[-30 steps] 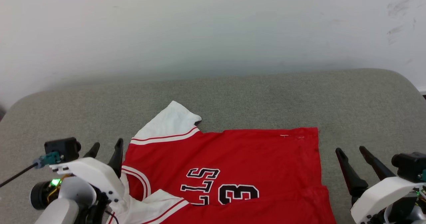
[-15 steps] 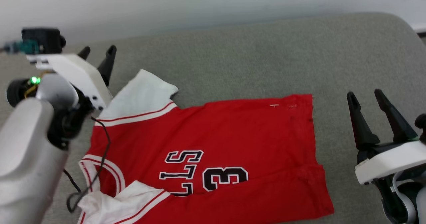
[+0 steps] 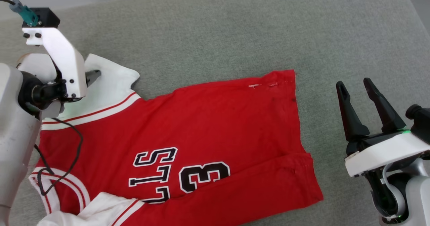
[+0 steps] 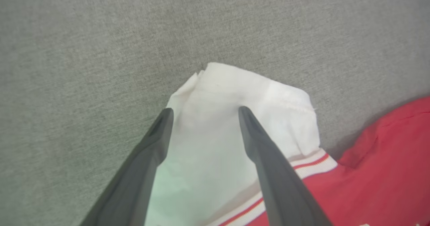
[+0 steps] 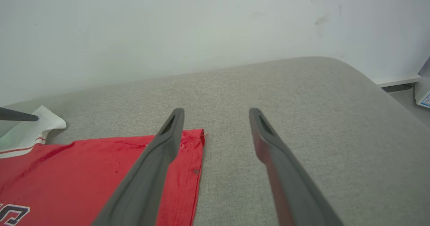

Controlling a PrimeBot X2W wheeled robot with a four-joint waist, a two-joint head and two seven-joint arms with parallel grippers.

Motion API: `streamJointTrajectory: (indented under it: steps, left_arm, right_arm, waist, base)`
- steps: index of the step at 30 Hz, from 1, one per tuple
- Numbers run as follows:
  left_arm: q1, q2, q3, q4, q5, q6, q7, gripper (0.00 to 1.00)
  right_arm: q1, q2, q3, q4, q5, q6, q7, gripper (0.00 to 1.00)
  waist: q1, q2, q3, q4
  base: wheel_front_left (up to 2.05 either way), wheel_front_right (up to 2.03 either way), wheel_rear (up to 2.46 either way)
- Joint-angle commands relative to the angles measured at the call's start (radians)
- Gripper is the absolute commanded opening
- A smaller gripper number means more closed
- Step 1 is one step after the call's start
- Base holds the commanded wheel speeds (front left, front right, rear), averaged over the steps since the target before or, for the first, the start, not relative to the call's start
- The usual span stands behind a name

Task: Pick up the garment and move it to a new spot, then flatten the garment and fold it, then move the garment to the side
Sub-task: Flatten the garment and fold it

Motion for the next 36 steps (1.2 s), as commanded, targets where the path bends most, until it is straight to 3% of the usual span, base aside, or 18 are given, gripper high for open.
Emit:
streamJointTrajectory:
  steps: [1, 5, 7, 8, 16, 28, 36]
  left_arm:
    - [-0.015, 0.006, -0.006, 0.015, -0.002, 0.001, 0.018, 1.0]
    - [-0.01, 0.001, -0.017, 0.079, -0.019, 0.013, 0.081, 1.0]
    - [0.007, -0.01, -0.023, 0.108, -0.03, 0.016, 0.105, 0.28]
    - [0.016, -0.017, -0.025, 0.122, -0.038, 0.016, 0.116, 0.0]
    - [0.046, -0.053, -0.024, 0.164, -0.046, 0.017, 0.072, 0.0]
    - [-0.101, -0.122, -0.033, 0.133, 0.014, -0.008, -0.104, 0.0]
    - [-0.142, -0.159, -0.058, 0.103, 0.03, -0.038, -0.138, 0.0]
  right_arm:
    - [-0.019, 0.003, 0.006, 0.005, 0.006, 0.0, -0.005, 1.0]
    - [-0.032, 0.002, 0.025, 0.024, 0.021, 0.0, -0.008, 1.0]
    - [-0.036, -0.001, 0.03, 0.035, 0.029, 0.0, -0.005, 1.0]
    - [-0.04, -0.004, 0.032, 0.039, 0.034, 0.0, -0.005, 1.0]
    - [-0.104, -0.044, 0.031, 0.104, 0.159, 0.0, 0.073, 1.0]
    - [-0.382, -0.134, 0.034, 0.413, 0.326, 0.0, 0.602, 1.0]
    - [-0.497, -0.128, 0.047, 0.588, 0.294, 0.0, 0.719, 1.0]
  waist:
    - [-0.0002, 0.0, 0.029, -0.024]
    - [-0.0002, 0.0, 0.056, -0.039]
    - [-0.0002, 0.0, 0.061, -0.043]
    - [-0.0002, 0.0, 0.063, -0.044]
    - [-0.0002, 0.0, 0.048, -0.027]
    - [-0.0002, 0.0, 0.026, 0.106]
    - [-0.0002, 0.0, 0.052, 0.174]
  base:
    - [0.0, 0.0, 0.0]
    - [0.0, 0.0, 0.0]
    - [0.0, 0.0, 0.0]
    - [0.0, 0.0, 0.0]
    - [0.0, 0.0, 0.0]
    - [0.0, 0.0, 0.0]
    - [0.0, 0.0, 0.0]
